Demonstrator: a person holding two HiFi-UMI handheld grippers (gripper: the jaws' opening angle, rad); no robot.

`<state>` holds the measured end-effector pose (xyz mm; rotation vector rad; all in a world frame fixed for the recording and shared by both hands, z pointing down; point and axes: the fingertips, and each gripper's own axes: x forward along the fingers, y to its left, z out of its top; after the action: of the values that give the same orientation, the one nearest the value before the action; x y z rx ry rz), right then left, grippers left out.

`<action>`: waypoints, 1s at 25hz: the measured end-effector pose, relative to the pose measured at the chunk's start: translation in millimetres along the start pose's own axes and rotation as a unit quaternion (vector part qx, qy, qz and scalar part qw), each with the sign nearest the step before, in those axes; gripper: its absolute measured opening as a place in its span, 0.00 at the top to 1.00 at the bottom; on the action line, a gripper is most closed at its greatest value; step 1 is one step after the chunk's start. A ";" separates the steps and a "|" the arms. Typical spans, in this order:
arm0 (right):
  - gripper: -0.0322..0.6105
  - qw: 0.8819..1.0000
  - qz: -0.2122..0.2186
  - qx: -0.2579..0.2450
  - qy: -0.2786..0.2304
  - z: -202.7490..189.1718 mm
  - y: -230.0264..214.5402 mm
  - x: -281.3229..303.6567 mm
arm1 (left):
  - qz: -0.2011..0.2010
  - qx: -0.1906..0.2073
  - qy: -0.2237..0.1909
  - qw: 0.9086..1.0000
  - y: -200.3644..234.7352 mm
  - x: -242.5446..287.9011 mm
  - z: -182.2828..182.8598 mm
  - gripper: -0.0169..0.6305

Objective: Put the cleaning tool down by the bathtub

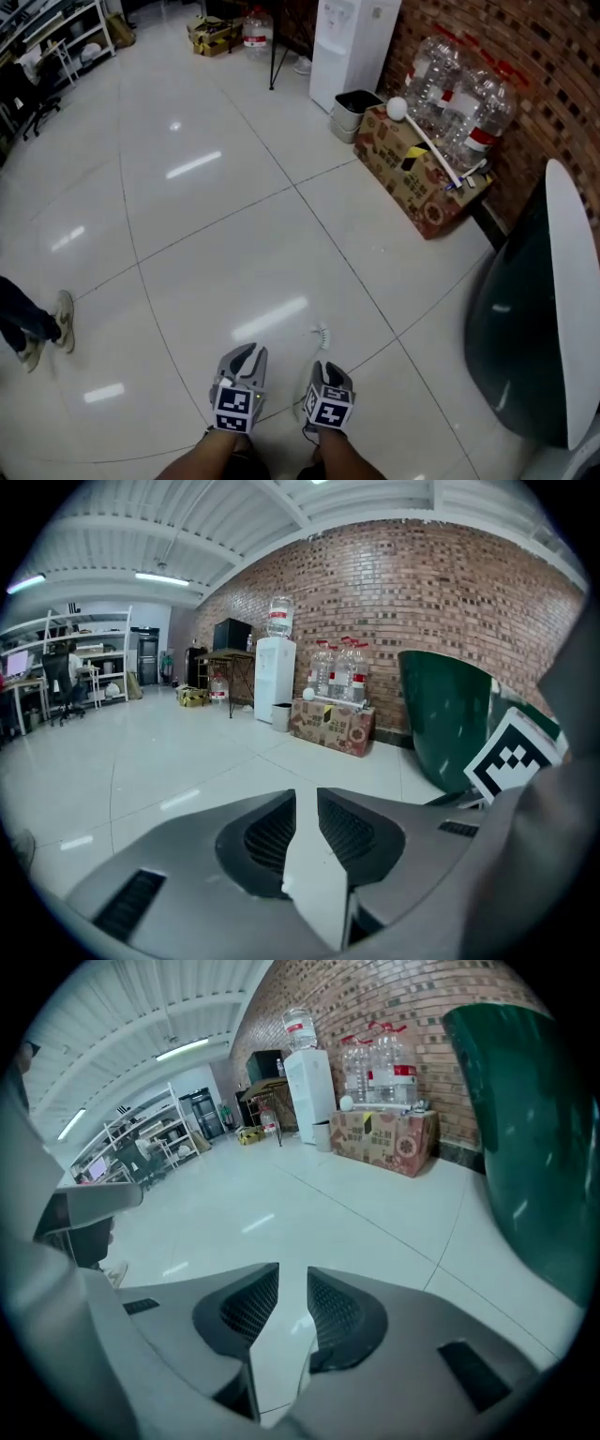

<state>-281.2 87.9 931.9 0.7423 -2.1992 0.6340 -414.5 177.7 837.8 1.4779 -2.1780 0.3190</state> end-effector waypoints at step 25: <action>0.73 0.984 -0.061 0.043 0.161 -194.8 -58.4 230.4 | -0.045 -0.045 0.059 0.996 5.6 119.5 -178.1 0.86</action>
<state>-283.0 95.9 1239.1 0.7542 -1.8265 0.7351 -408.7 163.5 1051.8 1.4653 -1.9999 0.2660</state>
